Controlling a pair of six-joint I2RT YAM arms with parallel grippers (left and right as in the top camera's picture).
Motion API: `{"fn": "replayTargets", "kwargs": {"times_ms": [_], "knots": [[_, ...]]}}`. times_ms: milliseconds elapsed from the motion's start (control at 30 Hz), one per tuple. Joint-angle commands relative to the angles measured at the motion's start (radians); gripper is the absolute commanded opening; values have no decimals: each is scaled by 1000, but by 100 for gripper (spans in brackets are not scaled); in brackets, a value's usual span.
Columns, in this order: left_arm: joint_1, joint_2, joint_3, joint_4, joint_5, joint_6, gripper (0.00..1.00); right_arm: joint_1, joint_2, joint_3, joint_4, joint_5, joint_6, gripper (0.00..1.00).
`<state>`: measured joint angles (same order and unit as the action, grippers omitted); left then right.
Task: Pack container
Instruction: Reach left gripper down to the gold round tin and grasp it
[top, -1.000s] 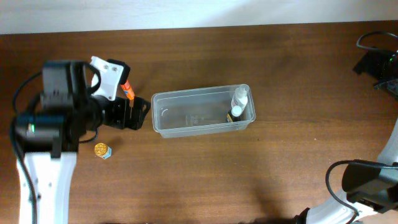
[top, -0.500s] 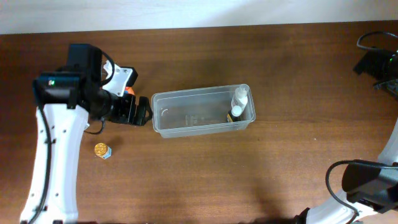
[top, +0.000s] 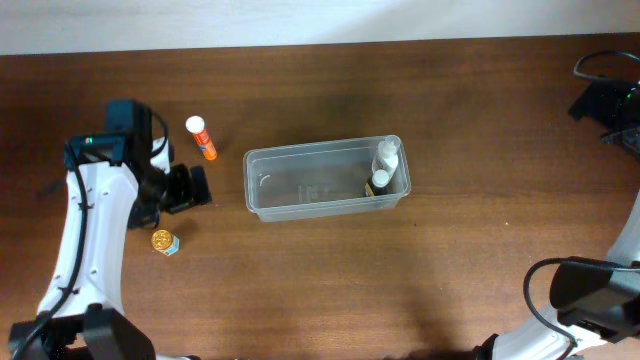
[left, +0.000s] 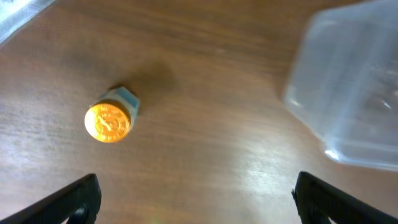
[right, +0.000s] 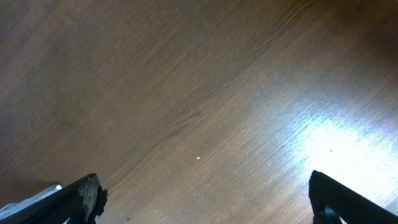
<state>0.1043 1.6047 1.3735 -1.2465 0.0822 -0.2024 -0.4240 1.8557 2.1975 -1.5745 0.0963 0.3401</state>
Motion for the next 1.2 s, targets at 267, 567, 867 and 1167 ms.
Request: {"fn": "replayTargets", "kwargs": {"times_ms": [267,567,867,1167], "knots": [[89,6,-163,170,-80,-55,99,-2,-14,15,0,2,6,98],[89,6,-241,235,-132,-55,99,-2,-14,15,0,2,6,98],[89,7,-313,332,-133,-54,99,-2,-14,15,0,2,6,98],[89,26,-366,396,-158,-51,99,-2,-14,15,0,2,6,98]]}}
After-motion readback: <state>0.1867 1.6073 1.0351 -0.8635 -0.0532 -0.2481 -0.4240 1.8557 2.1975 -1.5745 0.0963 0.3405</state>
